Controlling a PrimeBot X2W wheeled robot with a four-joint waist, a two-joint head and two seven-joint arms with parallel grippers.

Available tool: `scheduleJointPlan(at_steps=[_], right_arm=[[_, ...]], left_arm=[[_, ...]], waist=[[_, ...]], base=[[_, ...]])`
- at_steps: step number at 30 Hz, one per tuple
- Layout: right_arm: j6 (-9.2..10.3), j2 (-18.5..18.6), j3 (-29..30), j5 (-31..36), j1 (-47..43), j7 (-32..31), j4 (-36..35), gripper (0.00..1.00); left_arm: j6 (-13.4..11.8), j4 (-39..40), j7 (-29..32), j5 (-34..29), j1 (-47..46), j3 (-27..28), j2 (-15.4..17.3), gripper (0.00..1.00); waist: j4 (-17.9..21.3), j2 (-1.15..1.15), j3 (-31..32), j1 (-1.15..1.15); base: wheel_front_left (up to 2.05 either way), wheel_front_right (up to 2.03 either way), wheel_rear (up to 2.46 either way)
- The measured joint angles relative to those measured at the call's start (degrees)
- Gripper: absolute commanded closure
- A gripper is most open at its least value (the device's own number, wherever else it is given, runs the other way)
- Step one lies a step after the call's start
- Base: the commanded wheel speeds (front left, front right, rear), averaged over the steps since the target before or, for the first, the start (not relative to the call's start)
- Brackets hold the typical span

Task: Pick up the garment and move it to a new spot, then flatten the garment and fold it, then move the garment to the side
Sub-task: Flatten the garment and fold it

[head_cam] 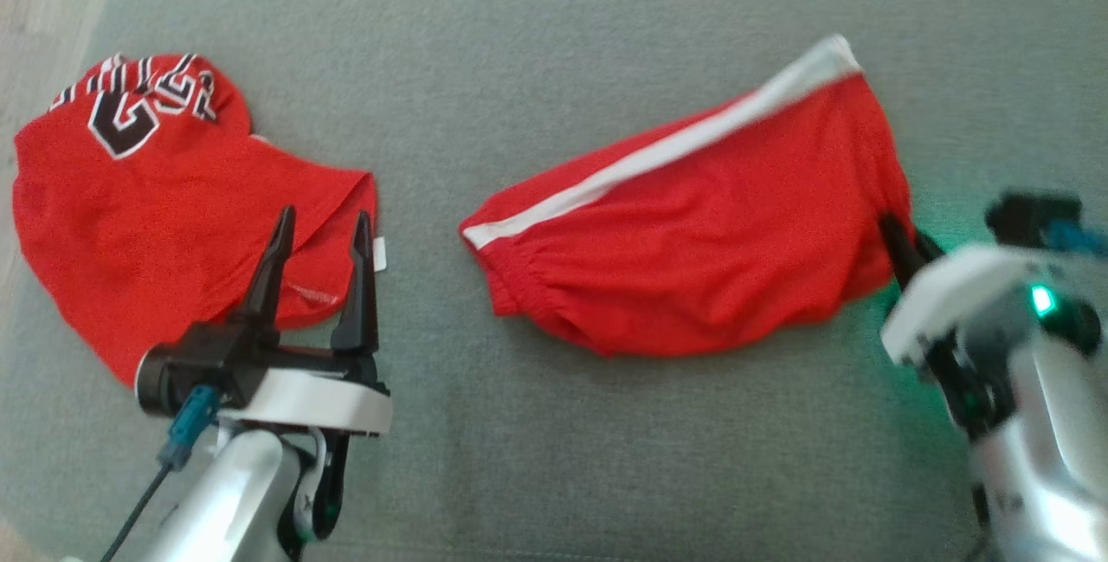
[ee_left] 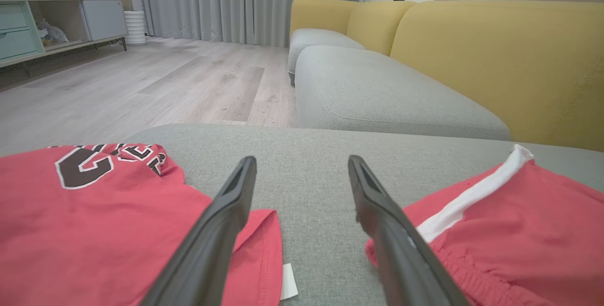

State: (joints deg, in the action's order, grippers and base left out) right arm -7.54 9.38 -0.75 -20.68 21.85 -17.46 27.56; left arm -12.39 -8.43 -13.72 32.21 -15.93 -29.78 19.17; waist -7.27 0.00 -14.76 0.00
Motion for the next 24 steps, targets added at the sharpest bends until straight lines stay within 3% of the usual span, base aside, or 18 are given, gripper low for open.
scheduleJointPlan(at_steps=[10,15,20,24], right_arm=[[0.00,-3.4,14.9,1.9,-17.6,-0.7,-12.5,1.00],[0.00,-5.0,18.0,2.6,-20.3,-1.8,-16.4,1.00],[0.00,-5.0,13.9,3.8,-20.0,-2.6,-23.7,1.00],[0.00,-5.0,2.4,4.1,-18.3,-5.2,-30.1,1.00]], left_arm=[[-0.7,1.7,0.6,0.1,3.5,0.0,0.6,0.00],[-0.8,2.5,1.1,0.3,3.5,-0.1,1.0,0.00],[-0.8,2.8,1.6,0.6,3.7,-0.4,1.2,0.00],[-1.2,3.1,1.6,0.7,4.2,-0.6,1.3,0.00]], waist=[[3.0,0.00,3.4,-0.01],[3.6,0.00,4.2,0.00],[3.8,0.00,5.3,0.00],[3.6,0.00,6.1,-0.01]], base=[[0.00,0.00,0.00],[0.00,0.00,0.00],[0.00,0.00,0.00],[0.00,0.00,0.00]])
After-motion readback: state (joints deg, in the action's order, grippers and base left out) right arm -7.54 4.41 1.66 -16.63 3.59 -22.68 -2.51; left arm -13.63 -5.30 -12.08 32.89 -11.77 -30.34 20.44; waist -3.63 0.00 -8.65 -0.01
